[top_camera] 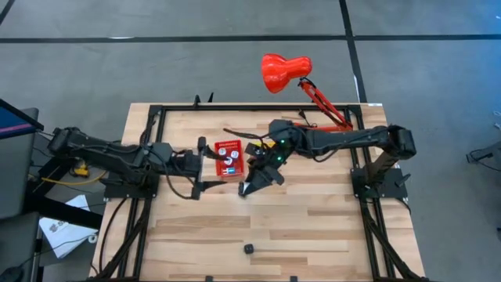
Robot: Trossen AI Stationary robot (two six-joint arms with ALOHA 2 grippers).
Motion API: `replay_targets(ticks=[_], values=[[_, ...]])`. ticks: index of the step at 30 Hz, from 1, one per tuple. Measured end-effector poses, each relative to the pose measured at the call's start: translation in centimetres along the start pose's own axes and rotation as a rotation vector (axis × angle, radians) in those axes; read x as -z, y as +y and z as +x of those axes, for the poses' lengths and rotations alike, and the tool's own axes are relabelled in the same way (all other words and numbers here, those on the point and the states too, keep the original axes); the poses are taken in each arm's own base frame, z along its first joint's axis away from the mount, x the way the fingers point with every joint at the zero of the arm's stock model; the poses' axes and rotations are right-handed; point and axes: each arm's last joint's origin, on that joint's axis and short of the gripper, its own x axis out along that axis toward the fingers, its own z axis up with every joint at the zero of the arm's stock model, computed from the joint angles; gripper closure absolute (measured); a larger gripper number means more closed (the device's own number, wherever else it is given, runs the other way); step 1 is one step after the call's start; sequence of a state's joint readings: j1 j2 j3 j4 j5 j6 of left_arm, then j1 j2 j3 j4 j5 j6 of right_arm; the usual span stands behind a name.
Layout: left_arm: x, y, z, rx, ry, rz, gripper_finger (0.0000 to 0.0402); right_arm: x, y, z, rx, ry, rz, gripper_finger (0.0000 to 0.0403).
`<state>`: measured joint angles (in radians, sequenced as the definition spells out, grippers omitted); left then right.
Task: Pick & Place Office items
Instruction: Put the white charger adapter into the red basket
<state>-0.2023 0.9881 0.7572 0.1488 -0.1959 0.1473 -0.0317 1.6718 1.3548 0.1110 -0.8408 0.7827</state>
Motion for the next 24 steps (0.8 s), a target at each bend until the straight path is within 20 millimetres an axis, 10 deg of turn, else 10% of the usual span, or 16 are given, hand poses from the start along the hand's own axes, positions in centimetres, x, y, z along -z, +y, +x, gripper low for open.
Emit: replay_targets(ticks=[24], values=[[1.0,-1.9,2.9,0.141,-0.045,-0.025,0.0102,-0.1,-3.0,2.0,0.028,-0.076,0.285,0.0271]])
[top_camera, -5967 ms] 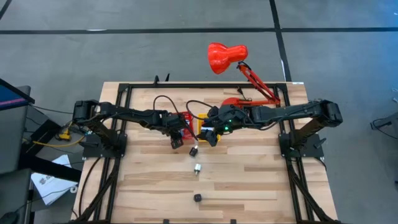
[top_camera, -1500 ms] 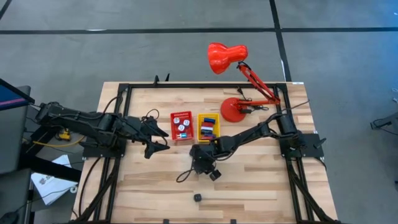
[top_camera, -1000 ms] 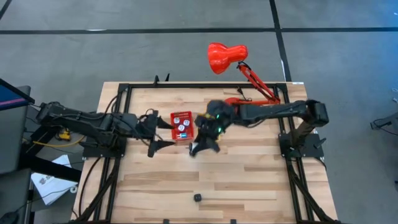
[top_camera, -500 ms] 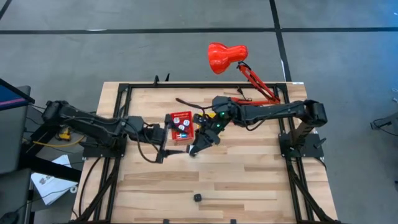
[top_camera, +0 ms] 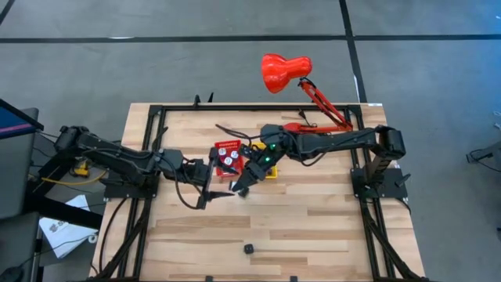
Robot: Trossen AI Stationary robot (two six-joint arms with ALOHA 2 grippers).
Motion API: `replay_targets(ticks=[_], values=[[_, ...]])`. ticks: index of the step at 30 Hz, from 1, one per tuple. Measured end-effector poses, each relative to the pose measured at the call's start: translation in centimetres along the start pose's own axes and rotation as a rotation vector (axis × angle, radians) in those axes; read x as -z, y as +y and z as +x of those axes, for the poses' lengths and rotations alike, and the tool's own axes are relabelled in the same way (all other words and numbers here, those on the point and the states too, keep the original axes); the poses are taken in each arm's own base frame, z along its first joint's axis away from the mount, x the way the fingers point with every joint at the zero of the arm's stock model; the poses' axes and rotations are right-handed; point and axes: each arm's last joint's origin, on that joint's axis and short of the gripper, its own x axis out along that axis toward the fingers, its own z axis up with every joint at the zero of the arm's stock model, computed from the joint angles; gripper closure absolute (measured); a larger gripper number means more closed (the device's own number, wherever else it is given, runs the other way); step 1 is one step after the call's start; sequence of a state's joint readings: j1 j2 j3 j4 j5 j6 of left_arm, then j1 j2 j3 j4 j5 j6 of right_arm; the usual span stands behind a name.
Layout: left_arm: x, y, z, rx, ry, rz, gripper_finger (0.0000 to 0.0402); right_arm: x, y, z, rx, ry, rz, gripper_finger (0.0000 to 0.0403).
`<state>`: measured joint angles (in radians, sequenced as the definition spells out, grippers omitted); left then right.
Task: Pick & Place Office items
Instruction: Put the white charger adapter into the red basket
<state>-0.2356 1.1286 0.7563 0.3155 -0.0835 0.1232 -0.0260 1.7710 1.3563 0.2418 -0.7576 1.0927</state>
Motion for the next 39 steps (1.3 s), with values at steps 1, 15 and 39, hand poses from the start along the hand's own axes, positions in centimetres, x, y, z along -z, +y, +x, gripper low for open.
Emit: replay_targets(ticks=[1,15,39], values=[[0.0,0.0,0.0,-0.007,0.002,0.000,0.0109,0.0,-0.1,0.0,0.001,-0.001,0.003,0.0271],[0.1,0.0,0.0,-0.013,0.008,0.009,0.0262,-0.2,0.0,0.0,-0.004,-0.033,0.006,0.0267],[0.6,0.0,-0.1,-0.010,0.069,-0.099,0.0267,-2.5,-1.4,-2.8,0.102,-0.113,-0.327,0.0053]])
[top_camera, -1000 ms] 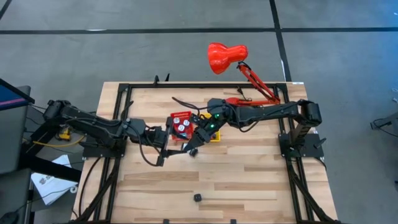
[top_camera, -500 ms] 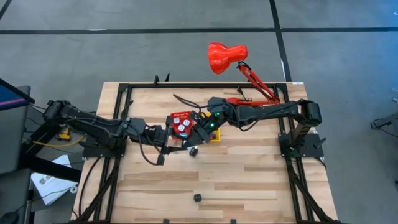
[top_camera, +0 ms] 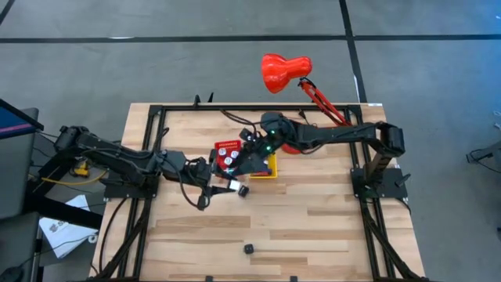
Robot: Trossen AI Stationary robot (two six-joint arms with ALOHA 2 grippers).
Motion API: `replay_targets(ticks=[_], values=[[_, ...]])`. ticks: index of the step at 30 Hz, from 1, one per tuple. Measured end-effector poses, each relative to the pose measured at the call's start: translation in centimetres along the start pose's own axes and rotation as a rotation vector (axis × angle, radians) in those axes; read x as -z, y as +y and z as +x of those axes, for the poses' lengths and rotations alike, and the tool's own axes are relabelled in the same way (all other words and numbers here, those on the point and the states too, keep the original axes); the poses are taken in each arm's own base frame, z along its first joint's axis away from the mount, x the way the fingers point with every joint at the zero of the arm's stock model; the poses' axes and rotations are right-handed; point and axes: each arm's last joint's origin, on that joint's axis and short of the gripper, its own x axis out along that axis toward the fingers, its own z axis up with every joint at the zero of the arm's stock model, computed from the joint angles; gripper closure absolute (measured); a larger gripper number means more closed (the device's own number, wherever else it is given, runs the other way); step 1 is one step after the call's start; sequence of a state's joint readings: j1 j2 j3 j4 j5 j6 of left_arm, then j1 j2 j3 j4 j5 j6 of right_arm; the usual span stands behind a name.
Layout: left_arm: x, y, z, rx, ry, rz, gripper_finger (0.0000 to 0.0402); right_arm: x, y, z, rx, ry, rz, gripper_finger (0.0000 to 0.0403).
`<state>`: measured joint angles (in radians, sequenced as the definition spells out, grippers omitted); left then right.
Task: Pick & Place Office items
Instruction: Put the white charger adapter into the red basket
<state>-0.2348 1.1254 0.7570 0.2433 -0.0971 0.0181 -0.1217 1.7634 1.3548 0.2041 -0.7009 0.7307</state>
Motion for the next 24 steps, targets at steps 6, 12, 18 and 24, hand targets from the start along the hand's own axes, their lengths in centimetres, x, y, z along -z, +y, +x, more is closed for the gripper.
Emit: replay_targets(ticks=[6,12,18,24], values=[[0.4,0.0,-0.1,0.014,0.047,-0.016,0.0267,0.4,-2.8,-1.7,0.213,0.051,0.105,0.0044],[2.7,0.6,-2.2,-0.032,0.357,-0.218,0.0266,-0.1,-3.3,-2.7,0.322,0.019,-0.035,0.0046],[3.5,2.1,-4.5,-0.229,0.489,-0.345,0.0266,0.4,-2.2,-2.0,0.593,-0.068,-0.274,0.0046],[4.3,4.9,-3.8,-0.425,0.513,-0.303,0.0266,1.6,1.2,-0.1,0.732,-0.156,-0.470,0.0046]])
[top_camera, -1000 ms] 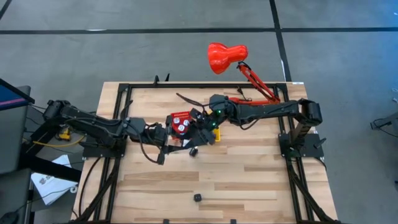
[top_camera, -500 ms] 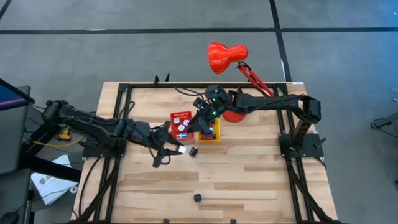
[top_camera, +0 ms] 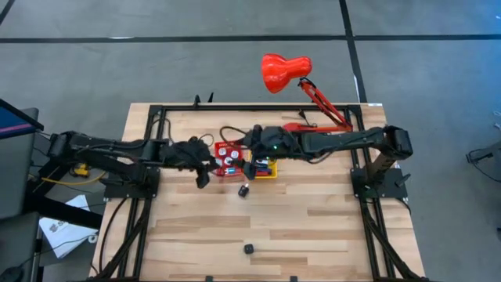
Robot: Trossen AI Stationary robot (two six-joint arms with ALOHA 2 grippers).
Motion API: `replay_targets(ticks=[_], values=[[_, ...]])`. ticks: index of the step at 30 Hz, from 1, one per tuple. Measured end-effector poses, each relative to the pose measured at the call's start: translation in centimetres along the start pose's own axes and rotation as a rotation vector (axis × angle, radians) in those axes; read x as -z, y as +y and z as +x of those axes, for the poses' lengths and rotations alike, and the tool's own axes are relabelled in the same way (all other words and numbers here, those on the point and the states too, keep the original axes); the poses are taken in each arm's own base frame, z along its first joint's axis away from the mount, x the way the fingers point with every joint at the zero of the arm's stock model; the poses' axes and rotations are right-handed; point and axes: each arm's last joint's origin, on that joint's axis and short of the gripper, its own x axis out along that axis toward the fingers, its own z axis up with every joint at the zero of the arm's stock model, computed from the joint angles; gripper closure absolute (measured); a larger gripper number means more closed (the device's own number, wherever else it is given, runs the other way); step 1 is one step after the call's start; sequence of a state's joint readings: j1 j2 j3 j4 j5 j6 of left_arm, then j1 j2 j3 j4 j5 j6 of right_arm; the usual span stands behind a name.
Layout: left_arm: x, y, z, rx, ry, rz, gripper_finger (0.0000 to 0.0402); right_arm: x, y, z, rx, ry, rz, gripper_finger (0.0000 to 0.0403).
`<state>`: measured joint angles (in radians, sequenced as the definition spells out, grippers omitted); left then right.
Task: Pick & Place Office items
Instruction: Put the white charger adapter into the red basket
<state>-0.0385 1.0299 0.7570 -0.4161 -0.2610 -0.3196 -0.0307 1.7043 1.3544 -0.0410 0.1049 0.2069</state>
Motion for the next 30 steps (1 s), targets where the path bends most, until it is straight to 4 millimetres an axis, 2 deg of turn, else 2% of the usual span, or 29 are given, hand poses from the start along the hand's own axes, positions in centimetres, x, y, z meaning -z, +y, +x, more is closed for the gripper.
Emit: replay_targets(ticks=[6,12,15,21,26,30], values=[[-0.1,2.5,3.6,-0.012,0.118,-0.081,0.0266,-1.5,2.0,-2.4,0.006,-0.084,-0.045,0.0046],[0.2,3.7,6.4,0.006,0.191,-0.097,0.0266,-1.9,3.6,-4.9,0.046,-0.090,-0.120,0.0046],[-0.3,3.7,7.3,0.015,0.214,-0.068,0.0266,-1.4,3.6,-5.6,0.052,-0.053,-0.137,0.0046],[-2.3,4.3,9.1,-0.023,0.227,-0.055,0.0266,0.9,2.5,-7.6,0.057,-0.132,-0.065,0.0046],[-3.1,5.9,10.2,-0.095,0.252,-0.069,0.0266,0.8,2.1,-9.8,0.030,-0.265,-0.030,0.0046],[-2.9,7.0,10.9,-0.155,0.281,-0.076,0.0266,1.0,2.0,-9.9,0.031,-0.256,-0.021,0.0046]])
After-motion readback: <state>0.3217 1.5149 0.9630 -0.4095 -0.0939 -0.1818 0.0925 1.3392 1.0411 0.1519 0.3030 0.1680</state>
